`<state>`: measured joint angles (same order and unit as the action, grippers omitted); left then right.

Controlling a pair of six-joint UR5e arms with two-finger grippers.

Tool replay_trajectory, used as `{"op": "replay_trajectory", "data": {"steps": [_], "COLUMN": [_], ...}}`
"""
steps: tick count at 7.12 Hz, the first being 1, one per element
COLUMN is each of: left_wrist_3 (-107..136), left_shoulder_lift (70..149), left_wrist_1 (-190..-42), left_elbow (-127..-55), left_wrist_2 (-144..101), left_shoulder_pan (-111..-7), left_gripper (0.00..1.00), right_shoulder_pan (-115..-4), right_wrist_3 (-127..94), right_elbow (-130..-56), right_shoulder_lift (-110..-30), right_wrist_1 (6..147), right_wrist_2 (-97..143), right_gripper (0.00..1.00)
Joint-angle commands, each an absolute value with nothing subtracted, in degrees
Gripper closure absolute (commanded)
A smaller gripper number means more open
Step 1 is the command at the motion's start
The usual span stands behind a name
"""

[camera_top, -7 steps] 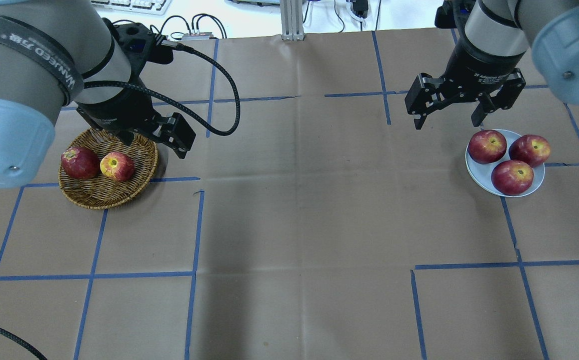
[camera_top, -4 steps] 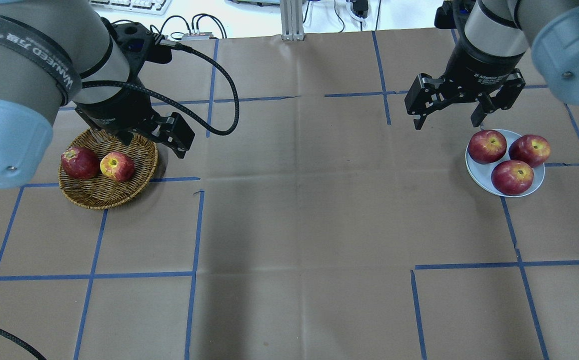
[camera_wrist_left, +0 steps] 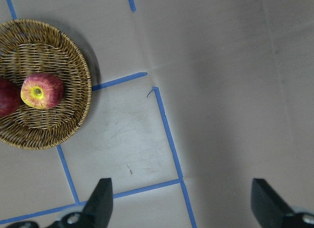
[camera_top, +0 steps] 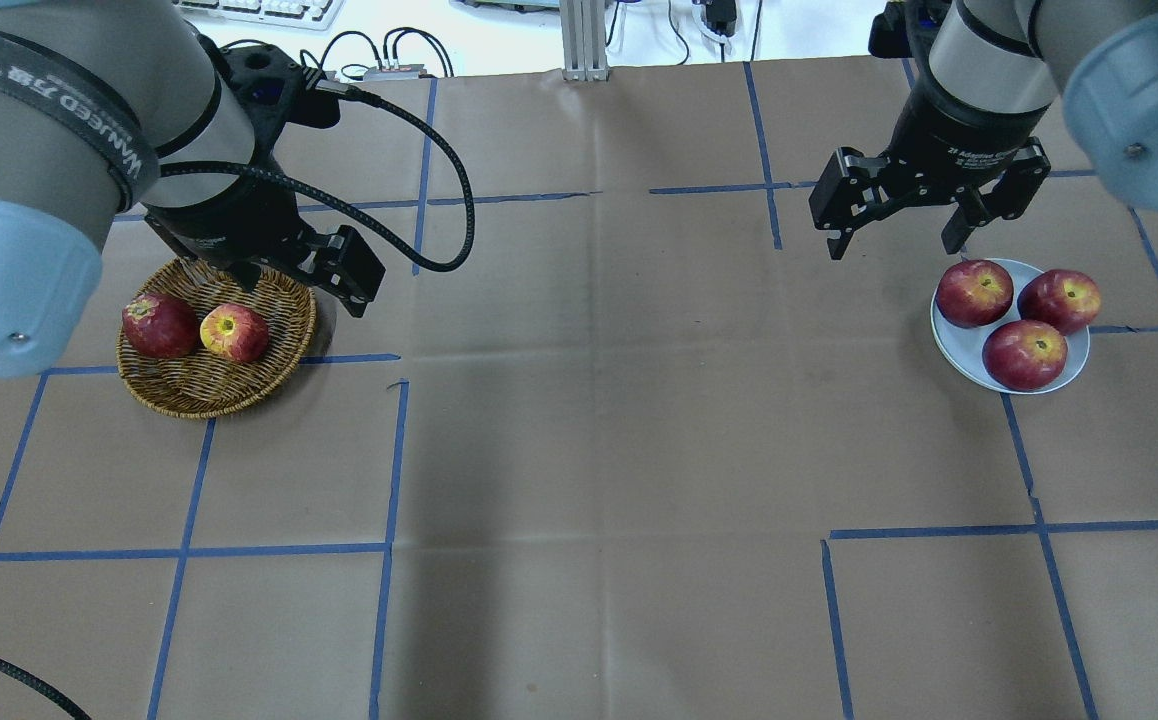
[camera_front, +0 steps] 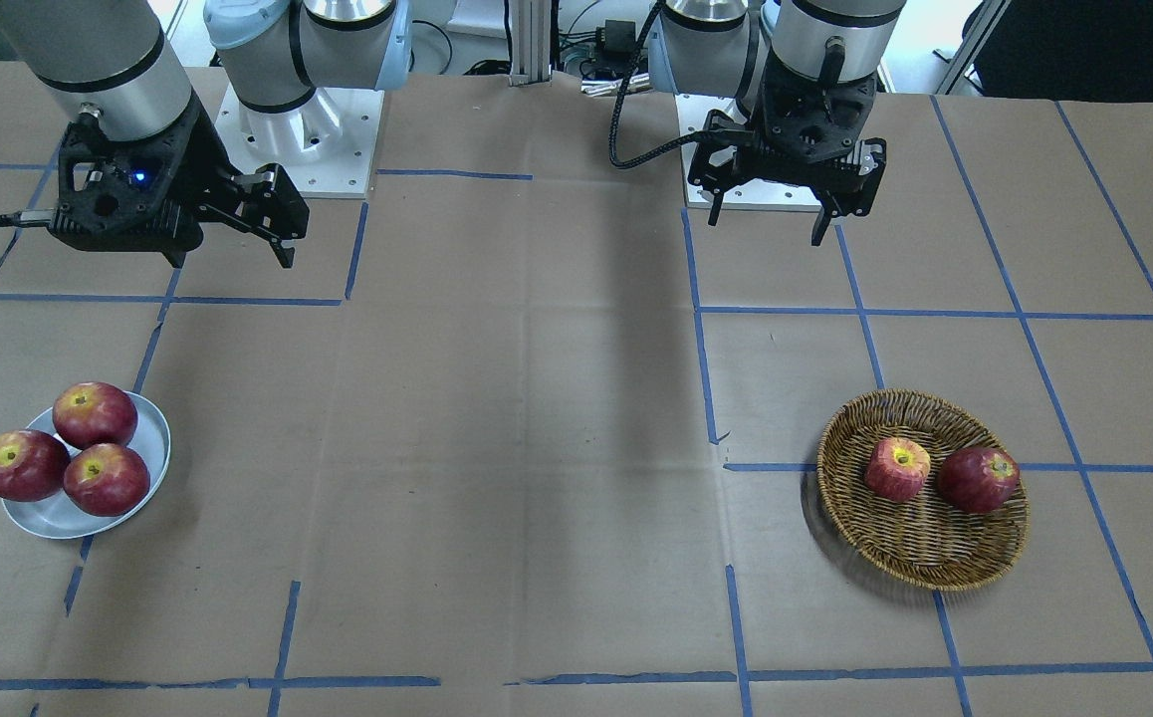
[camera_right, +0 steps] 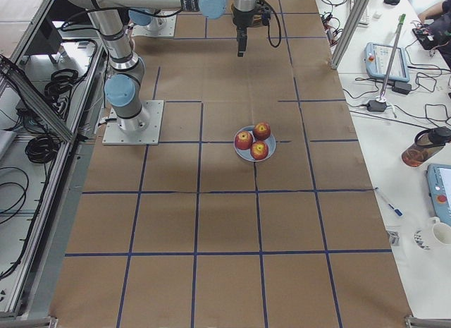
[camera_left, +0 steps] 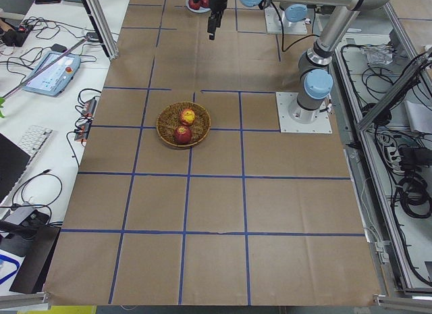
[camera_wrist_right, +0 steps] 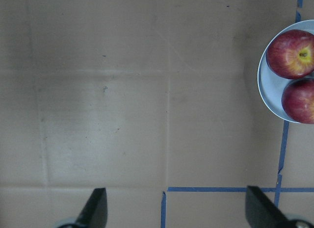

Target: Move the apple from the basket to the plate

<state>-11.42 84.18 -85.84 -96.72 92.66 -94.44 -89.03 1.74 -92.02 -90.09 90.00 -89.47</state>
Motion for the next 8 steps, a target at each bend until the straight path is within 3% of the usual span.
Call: {"op": "replay_trajectory", "data": {"steps": [1,4,8], "left_wrist_3": [-13.17,-24.56,-35.42], "left_shoulder_lift": [84.20,88.84,100.60], "left_wrist_1": [-85.70,-85.17,-73.76], "left_elbow": [-96.77,-96.77,-96.77], "left_wrist_2": [92.64,92.37,92.11], "left_shoulder_pan": [-93.44,-87.21,-76.04], "left_gripper": [0.01,0.01,0.01], "right_shoulder_pan": [-89.03,-89.03,-89.03], "right_wrist_3": [1.93,2.02,2.02], "right_elbow": [-92.02,-92.02,-92.02], "right_shoulder_lift": [-90.09,-90.09,-90.00], "right_wrist_1": [90.00,90.00,90.00], "right_wrist_2": [-89.47,-89.47,-89.47], "right_gripper": [0.00,0.00,0.00]}}
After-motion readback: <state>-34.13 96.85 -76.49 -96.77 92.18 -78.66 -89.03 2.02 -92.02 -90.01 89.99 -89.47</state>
